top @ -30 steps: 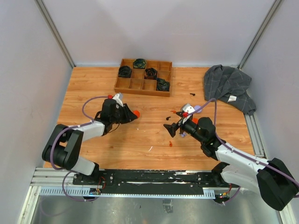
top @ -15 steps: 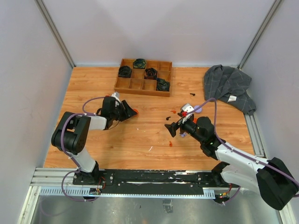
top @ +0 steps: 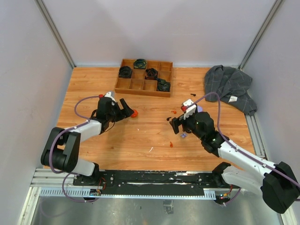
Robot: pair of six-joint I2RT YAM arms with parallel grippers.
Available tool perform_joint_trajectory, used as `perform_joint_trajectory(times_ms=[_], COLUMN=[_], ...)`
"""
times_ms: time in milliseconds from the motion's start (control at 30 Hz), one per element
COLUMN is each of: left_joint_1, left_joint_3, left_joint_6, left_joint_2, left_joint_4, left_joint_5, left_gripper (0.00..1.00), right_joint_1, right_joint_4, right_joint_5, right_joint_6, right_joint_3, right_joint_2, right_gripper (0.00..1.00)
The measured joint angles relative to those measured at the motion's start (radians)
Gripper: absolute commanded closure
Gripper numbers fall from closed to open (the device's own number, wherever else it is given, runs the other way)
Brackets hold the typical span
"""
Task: Insert the wireless bluetooth earbuds into the charging case
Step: Place the charging case at the center of the board, then pick up the charging case at the center of the board.
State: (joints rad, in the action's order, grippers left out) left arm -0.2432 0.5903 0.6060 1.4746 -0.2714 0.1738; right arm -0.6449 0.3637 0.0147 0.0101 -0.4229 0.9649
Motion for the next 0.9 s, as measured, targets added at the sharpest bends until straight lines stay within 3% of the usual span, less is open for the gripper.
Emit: perform_joint_trajectory(times_ms=[67,500,900], left_joint_1=[0.0,0.0,0.0], left_joint_3=[-0.013,-0.168,-0.278], left_joint_6=[-0.018,-0.062,-0.092], left_joint_2=[-0.055,-0.391,-0.486], left_joint_4=[0.026,0.119,0.124], left_joint_5=[-0.018,-0.029,0.07], left_gripper=[0.01,0.01,0.01], right_joint_1=[0.0,0.031,0.151], right_joint_4=[-0.08,-0.499,-0.642], right_joint_5=[-0.026,-0.114,-0.103], right_joint_6=[0.001,0.026,0.129], right_joint_3=[-0.045,-0.236,-0.291], right_joint_2=[0.012,0.187,0.313], right_gripper=[0.05,0.11,0.21])
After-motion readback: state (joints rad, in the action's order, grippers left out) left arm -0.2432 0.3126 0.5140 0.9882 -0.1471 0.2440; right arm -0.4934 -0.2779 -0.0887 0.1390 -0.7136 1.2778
